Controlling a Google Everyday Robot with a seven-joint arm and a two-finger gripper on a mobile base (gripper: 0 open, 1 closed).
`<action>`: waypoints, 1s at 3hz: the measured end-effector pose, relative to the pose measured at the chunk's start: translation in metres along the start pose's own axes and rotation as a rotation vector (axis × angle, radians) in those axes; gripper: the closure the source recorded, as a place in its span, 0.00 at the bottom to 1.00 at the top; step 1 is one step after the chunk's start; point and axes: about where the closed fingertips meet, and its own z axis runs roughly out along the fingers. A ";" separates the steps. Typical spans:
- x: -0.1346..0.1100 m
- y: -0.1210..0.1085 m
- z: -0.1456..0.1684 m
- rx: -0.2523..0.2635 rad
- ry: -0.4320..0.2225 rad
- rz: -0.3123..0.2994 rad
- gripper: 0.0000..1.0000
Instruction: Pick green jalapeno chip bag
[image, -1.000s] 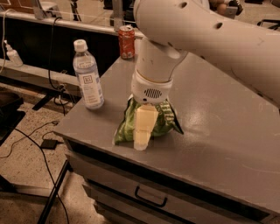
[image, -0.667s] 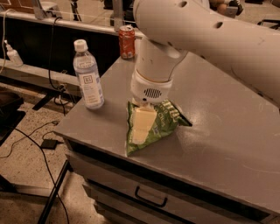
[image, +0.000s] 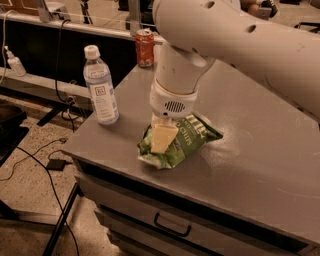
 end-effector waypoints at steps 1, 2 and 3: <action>0.000 0.000 -0.001 0.004 0.000 -0.001 1.00; 0.000 0.000 -0.001 0.004 0.000 -0.001 1.00; 0.006 -0.010 -0.020 0.032 0.020 0.001 1.00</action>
Offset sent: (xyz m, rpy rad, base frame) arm -0.0003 0.0003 0.0005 0.0004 -0.0029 0.0002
